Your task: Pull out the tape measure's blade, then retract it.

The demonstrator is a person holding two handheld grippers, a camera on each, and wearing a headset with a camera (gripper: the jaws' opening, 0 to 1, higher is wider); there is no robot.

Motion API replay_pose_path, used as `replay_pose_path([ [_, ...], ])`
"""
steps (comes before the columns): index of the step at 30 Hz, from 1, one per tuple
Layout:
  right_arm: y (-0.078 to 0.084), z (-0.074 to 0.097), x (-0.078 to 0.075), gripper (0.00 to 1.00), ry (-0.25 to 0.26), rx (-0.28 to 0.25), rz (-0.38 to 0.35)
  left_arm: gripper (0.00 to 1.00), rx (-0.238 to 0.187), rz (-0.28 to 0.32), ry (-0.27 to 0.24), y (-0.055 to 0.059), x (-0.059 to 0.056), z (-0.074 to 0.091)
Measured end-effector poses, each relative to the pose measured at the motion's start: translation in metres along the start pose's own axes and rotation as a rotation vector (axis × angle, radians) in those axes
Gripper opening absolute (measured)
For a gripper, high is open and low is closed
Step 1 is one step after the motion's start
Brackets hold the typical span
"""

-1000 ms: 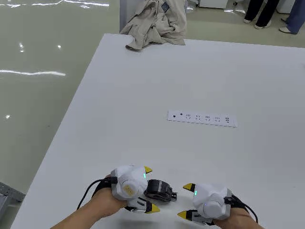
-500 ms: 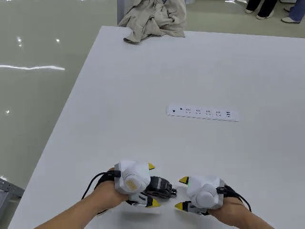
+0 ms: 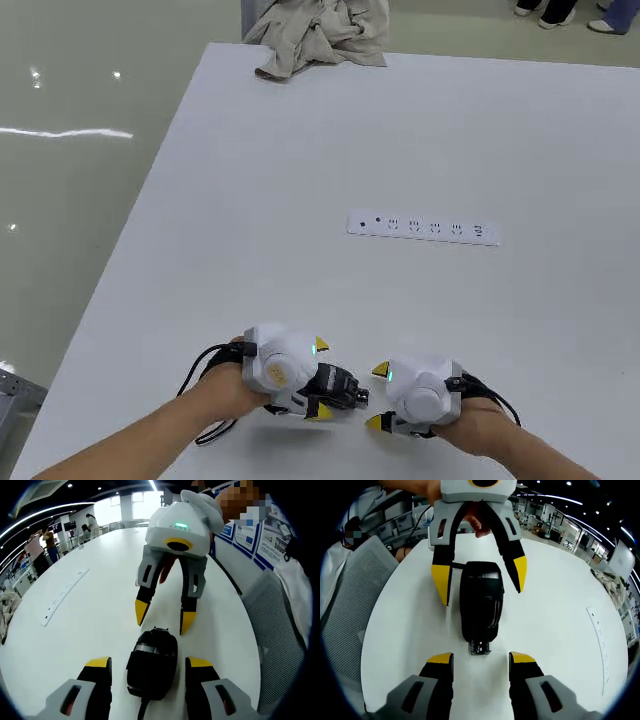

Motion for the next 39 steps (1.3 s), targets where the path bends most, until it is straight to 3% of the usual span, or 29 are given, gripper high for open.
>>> replay_pose_path([
  [9, 0.001, -0.006, -0.004, 0.38, -0.013, -0.001, 0.019, 0.49, 0.019, -0.028, 0.022, 0.001, -0.002, -0.004],
  [12, -0.001, -0.008, -0.004, 0.38, -0.023, -0.015, 0.007, 0.49, 0.053, -0.086, 0.023, 0.001, -0.004, -0.004],
  [21, -0.003, -0.012, -0.004, 0.33, -0.051, -0.028, -0.018, 0.42, 0.054, -0.108, 0.044, -0.004, -0.005, -0.008],
  [39, -0.005, -0.014, -0.003, 0.22, -0.083, -0.024, -0.012, 0.4, 0.08, -0.13, 0.057, 0.001, -0.003, -0.011],
])
Point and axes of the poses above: the centre of the closed fingertips' face, and the gripper's own axes: z roughly backward along the fingers, x roughly to its left, y roughly out of its underside, the point moved 6 cm from there along z, roughly backward along the fingers, and after that the axes turned 2 degrees about z, right-handed, at the moved point
